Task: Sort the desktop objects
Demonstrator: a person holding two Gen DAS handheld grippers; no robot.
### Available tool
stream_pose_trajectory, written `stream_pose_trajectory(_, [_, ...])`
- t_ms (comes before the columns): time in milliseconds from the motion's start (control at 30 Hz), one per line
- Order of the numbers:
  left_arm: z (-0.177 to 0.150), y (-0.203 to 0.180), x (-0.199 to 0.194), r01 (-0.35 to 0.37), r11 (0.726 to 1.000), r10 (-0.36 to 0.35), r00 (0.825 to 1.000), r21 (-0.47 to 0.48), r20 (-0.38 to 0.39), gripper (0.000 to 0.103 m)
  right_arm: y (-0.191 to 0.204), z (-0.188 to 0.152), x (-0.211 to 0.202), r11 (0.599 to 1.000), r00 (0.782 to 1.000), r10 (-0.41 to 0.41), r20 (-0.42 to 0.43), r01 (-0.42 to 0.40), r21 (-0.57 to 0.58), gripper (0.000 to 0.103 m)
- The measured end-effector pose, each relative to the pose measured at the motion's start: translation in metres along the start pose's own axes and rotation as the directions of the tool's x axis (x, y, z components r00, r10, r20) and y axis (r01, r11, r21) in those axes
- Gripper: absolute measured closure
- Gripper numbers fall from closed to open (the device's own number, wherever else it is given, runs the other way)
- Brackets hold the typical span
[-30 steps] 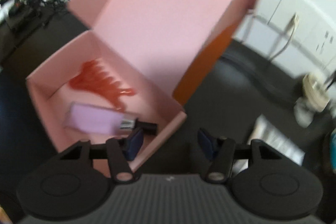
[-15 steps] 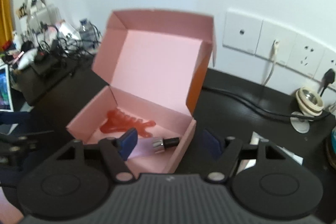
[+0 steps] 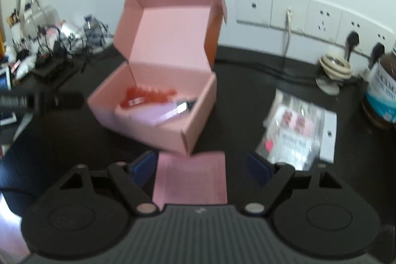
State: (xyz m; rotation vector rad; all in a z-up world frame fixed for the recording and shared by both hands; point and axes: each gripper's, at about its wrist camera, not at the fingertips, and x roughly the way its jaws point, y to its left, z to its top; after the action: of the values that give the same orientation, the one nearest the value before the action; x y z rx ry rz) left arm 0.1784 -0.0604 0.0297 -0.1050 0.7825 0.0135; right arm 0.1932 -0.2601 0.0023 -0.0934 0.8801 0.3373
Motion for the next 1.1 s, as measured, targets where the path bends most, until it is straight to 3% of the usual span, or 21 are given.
stream_pose_trajectory(267, [-0.003, 0.003, 0.001, -0.001, 1.000, 0.001, 1.000, 0.008, -0.004, 0.000, 0.021, -0.028, 0.006, 0.990, 0.994, -0.106, -0.040, 0.102, -0.095, 0.014])
stream_pose_trajectory(433, [-0.004, 0.004, 0.001, -0.006, 1.000, 0.007, 1.000, 0.015, -0.008, 0.000, 0.031, -0.032, 0.015, 0.993, 0.995, -0.079, -0.063, 0.073, -0.095, 0.010])
stream_pose_trajectory(567, [-0.005, 0.006, 0.001, -0.014, 1.000, 0.014, 1.000, 0.008, -0.013, 0.000, 0.047, -0.034, 0.024, 0.978, 0.992, -0.107, -0.068, 0.093, -0.188, 0.004])
stream_pose_trajectory(733, [-0.005, 0.008, -0.001, -0.020, 1.000, 0.020, 1.000, -0.004, -0.009, 0.000, 0.036, -0.028, 0.039, 0.990, 0.988, -0.092, -0.121, 0.078, -0.116, 0.004])
stream_pose_trajectory(1100, [-0.004, 0.012, -0.001, -0.029, 0.999, 0.028, 1.000, -0.025, -0.010, 0.000, 0.032, -0.024, 0.056, 0.994, 0.986, -0.075, -0.147, 0.062, -0.089, 0.001])
